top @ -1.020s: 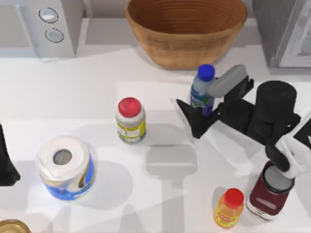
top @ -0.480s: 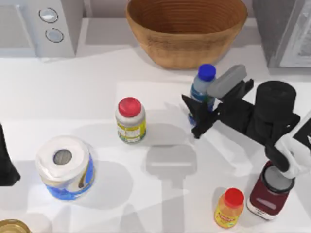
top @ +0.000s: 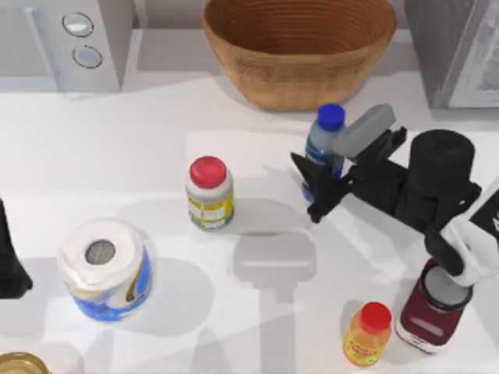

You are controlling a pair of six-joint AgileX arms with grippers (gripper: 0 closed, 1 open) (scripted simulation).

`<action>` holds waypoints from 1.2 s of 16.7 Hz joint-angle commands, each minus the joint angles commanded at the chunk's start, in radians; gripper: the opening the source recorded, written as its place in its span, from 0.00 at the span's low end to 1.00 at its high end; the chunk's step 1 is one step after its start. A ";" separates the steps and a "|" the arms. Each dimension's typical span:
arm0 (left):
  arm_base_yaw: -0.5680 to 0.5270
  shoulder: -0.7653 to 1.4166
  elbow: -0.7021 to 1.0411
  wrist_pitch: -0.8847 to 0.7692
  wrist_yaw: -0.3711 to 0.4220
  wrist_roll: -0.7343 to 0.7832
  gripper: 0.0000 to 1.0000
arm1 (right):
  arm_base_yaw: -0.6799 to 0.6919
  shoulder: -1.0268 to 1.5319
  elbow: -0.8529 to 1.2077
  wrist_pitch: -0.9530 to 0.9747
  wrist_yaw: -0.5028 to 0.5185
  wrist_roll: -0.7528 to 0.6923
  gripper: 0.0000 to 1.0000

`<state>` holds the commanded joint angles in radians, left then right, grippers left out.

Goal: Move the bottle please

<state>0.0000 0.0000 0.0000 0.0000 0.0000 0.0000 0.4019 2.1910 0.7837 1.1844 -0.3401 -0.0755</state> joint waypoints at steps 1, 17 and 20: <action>0.000 0.000 0.000 0.000 0.000 0.000 1.00 | 0.000 0.000 0.000 0.000 0.000 0.000 0.00; 0.000 0.000 0.000 0.000 0.000 0.000 1.00 | -0.476 -0.381 -0.425 0.015 0.106 0.039 0.00; 0.000 0.000 0.000 0.000 0.000 0.000 1.00 | -0.591 -0.451 -0.479 0.034 0.138 0.049 0.00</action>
<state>0.0000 0.0000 0.0000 0.0000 0.0000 0.0000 -0.1893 1.7405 0.3051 1.2181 -0.2022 -0.0261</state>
